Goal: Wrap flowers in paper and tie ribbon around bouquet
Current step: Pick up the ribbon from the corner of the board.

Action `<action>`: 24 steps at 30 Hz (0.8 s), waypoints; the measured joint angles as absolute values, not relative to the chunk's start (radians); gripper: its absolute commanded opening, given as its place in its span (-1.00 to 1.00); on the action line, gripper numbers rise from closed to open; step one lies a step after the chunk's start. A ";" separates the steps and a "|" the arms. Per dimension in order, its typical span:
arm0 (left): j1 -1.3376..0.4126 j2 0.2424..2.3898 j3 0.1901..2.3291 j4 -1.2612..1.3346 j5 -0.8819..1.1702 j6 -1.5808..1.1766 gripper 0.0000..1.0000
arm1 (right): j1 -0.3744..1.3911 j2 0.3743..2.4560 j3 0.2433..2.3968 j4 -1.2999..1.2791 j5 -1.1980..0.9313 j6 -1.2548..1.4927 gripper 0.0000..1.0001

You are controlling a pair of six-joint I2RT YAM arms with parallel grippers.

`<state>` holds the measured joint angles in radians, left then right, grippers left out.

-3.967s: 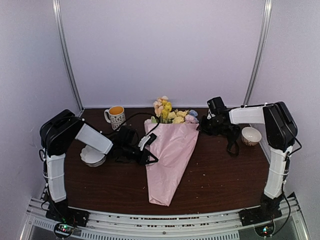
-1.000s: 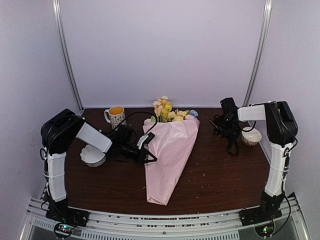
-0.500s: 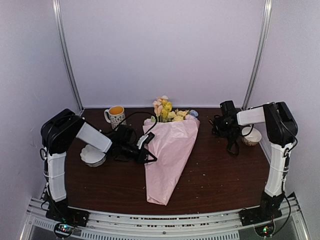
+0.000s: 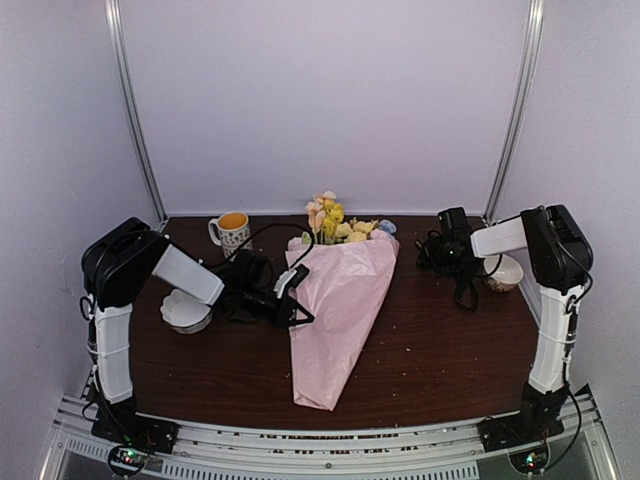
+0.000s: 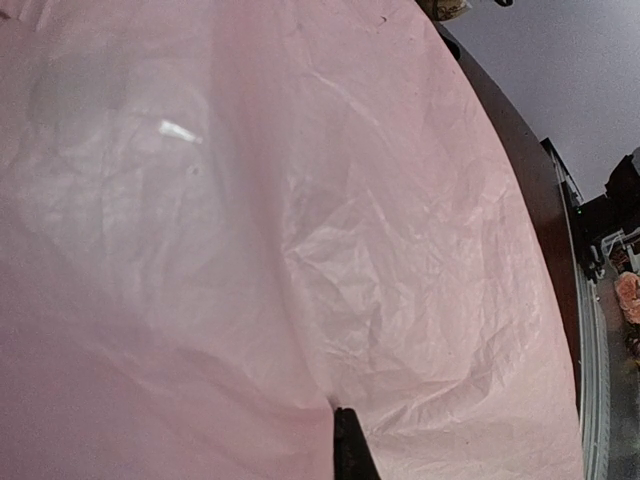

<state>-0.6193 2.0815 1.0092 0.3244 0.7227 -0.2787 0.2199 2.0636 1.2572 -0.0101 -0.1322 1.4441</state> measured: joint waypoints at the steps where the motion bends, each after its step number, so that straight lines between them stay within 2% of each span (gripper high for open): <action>1: -0.619 2.082 1.009 0.324 0.723 -0.279 -1.00 | 0.221 2.064 1.256 -0.006 -0.133 1.440 -1.00; 12: -0.619 2.082 1.009 0.324 0.723 -0.279 -1.00 | 0.274 2.012 1.235 -0.042 -0.181 1.240 -1.00; 18: -0.618 2.082 1.009 0.323 0.723 -0.279 -1.00 | 0.393 1.790 1.079 -0.085 -0.184 1.091 -1.00; 24: -0.614 2.081 1.009 0.322 0.723 -0.279 -1.00 | 0.526 1.519 0.966 -0.244 -0.162 0.917 -1.00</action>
<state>-0.6144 2.0811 1.0092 0.3218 0.7227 -0.2787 0.5259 1.5192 0.9661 -0.2443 -0.1619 0.9173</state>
